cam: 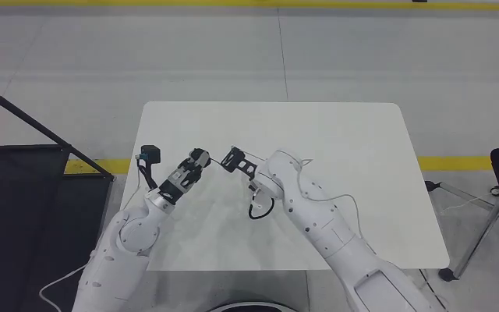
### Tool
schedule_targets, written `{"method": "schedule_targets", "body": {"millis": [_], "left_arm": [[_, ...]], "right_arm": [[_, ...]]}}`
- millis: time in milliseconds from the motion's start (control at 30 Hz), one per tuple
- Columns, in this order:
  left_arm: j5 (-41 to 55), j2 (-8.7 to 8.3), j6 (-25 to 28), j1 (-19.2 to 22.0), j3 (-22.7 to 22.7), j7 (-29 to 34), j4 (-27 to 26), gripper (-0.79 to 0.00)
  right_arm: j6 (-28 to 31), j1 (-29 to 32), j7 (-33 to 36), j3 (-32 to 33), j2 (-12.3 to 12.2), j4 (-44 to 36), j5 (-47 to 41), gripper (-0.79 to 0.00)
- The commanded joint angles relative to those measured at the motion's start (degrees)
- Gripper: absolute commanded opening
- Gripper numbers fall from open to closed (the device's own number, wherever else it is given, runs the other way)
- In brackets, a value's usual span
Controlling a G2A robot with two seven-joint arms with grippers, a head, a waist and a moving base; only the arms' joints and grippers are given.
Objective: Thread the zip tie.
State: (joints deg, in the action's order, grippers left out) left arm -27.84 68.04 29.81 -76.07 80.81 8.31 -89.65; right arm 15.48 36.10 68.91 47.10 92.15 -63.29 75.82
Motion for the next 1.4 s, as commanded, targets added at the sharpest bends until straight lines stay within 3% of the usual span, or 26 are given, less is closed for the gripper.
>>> {"method": "schedule_targets", "body": {"millis": [0,333,467,700,1067,1133,1267,1367], "left_arm": [[-0.06,-0.01,0.11,-0.17,-0.01,0.01,-0.03,-0.785],[-0.21,0.0,0.18,-0.07,-0.1,-0.08,0.01,-0.785],[-0.19,0.03,0.09,0.21,-0.25,-0.17,0.21,-0.785],[-0.16,0.04,0.1,0.31,-0.3,-0.21,0.33,-0.785],[-0.36,0.05,-0.01,0.37,-0.4,-0.16,0.34,-0.785],[-0.44,0.06,0.02,0.34,-0.47,-0.28,0.34,-0.785],[-0.5,0.07,-0.01,0.33,-0.52,-0.35,0.32,-0.785],[-0.5,0.07,-0.01,0.3,-0.52,-0.36,0.29,-0.785]], "right_arm": [[0.0,0.27,0.09,0.46,-0.17,-0.81,0.25,-0.785],[0.5,2.79,0.93,1.92,-0.99,-4.79,1.74,-0.785],[0.59,2.69,1.0,1.64,-0.85,-4.21,1.53,-0.622],[0.81,1.95,0.99,1.33,-0.57,-2.88,1.0,-0.597],[0.85,1.02,0.84,1.03,-0.19,-1.06,0.4,-0.634],[0.85,0.79,0.78,0.92,-0.07,-0.5,0.13,-0.659],[0.97,0.34,0.7,0.71,0.12,0.34,-0.18,-0.785],[0.98,0.1,0.71,0.64,0.22,0.74,-0.36,-0.785]]}}
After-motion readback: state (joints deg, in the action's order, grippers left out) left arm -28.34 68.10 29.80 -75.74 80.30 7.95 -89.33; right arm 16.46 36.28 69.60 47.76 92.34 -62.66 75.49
